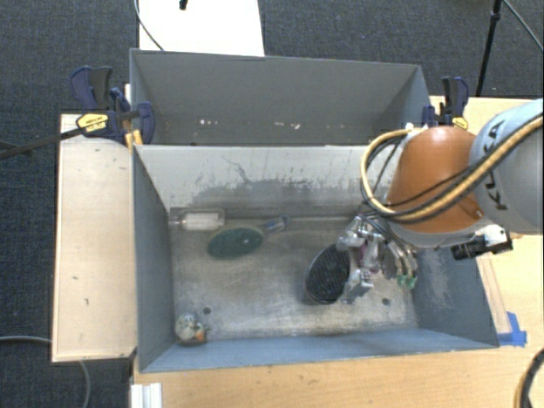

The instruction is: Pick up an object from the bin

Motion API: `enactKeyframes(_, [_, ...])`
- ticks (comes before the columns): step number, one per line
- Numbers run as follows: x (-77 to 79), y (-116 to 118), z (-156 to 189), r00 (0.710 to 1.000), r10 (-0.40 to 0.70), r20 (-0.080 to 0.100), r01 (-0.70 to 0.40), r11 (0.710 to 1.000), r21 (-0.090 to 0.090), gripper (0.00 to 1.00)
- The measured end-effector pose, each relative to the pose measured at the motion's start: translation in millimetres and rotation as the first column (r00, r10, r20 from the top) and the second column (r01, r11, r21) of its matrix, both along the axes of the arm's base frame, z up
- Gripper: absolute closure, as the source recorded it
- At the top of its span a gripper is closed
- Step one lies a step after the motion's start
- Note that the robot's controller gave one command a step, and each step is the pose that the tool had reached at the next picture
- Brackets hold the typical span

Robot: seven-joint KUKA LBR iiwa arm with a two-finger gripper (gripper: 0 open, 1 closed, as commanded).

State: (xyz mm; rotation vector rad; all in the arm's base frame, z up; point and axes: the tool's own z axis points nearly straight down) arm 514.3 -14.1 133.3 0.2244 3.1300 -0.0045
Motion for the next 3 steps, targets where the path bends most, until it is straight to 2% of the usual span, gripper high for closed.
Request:
enactKeyframes(1, [21.9,30.8,-60.7,0.986,0.167,0.005,-0.168,0.986,0.003,0.0])
enactKeyframes(2, [22.3,30.2,-59.1,0.987,0.162,0.005,-0.162,0.987,0.003,1.0])
enactKeyframes(3, [10.8,24.1,101.0,0.919,0.393,0.004,-0.393,0.919,0.0,1.0])
